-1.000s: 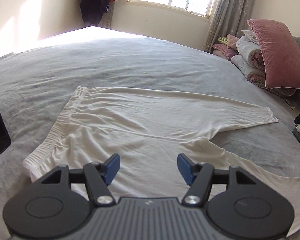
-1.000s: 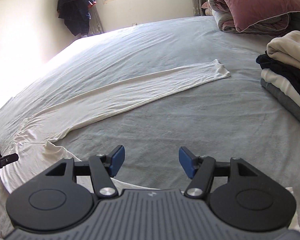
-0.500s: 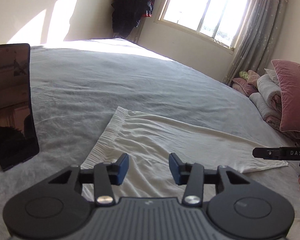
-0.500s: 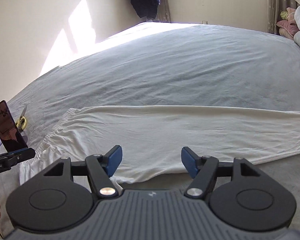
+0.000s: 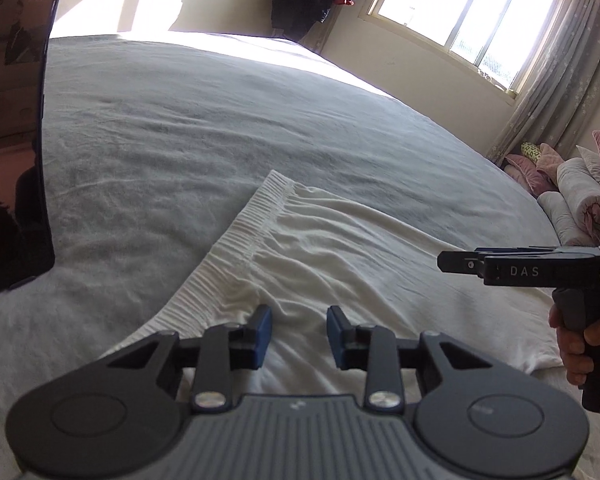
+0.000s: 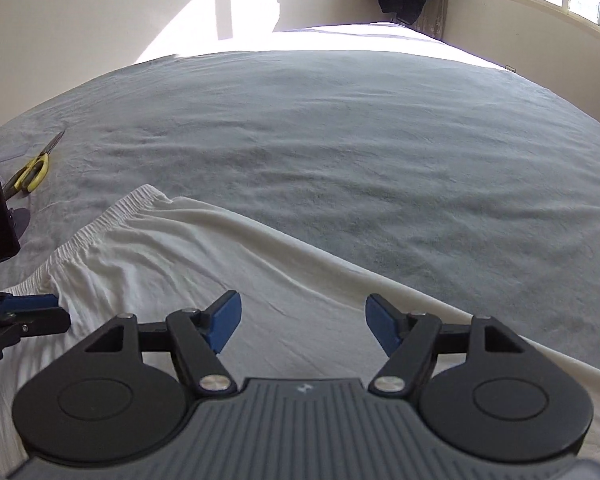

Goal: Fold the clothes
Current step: 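Move both grippers to the trouser waistband and close them on it, then lift the waistband with both grippers and fold it over the legs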

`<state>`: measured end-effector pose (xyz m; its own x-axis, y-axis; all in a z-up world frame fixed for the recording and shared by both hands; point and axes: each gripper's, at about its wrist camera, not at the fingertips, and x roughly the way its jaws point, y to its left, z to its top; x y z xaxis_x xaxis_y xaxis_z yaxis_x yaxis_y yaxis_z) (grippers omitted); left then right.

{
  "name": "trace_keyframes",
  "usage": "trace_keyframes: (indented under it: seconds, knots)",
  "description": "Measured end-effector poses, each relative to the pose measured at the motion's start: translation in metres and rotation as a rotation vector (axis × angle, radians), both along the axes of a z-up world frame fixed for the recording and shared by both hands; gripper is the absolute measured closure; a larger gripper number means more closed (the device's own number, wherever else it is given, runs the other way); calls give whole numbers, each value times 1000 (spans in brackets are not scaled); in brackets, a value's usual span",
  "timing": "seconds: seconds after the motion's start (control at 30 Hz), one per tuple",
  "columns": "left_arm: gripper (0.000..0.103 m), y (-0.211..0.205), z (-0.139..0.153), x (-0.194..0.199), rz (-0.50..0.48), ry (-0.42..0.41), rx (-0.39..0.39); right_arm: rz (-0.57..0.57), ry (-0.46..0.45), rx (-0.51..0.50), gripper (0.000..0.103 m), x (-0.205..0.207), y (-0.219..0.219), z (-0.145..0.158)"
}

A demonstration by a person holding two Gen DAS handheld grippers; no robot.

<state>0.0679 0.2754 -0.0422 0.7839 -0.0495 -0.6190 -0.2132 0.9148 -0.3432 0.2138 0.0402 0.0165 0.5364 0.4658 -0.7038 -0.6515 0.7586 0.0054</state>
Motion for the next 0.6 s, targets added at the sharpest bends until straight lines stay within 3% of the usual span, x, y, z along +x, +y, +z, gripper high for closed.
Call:
trace_keyframes:
  seconds: [0.13,0.3,0.37,0.43,0.5,0.53,0.6]
  knots:
    - [74,7,0,2,19,6,-34,26,-13,-59,31,25,8,-7]
    - [92,13,-3,5,54,29,-53,1,32,-33,32,50,4,-7]
    - [94,15,-4,5,65,35,-67,-1,70,-26,44,57,3,-9]
    - [96,18,-5,6,77,42,-82,11,97,-30,49,57,7,-14]
    - [98,20,-6,6,85,45,-92,15,144,1,72,58,8,-15]
    - [98,20,-7,6,82,40,-88,12,162,14,97,56,8,-12]
    - [99,20,-9,6,77,31,-80,5,197,38,99,52,7,-8]
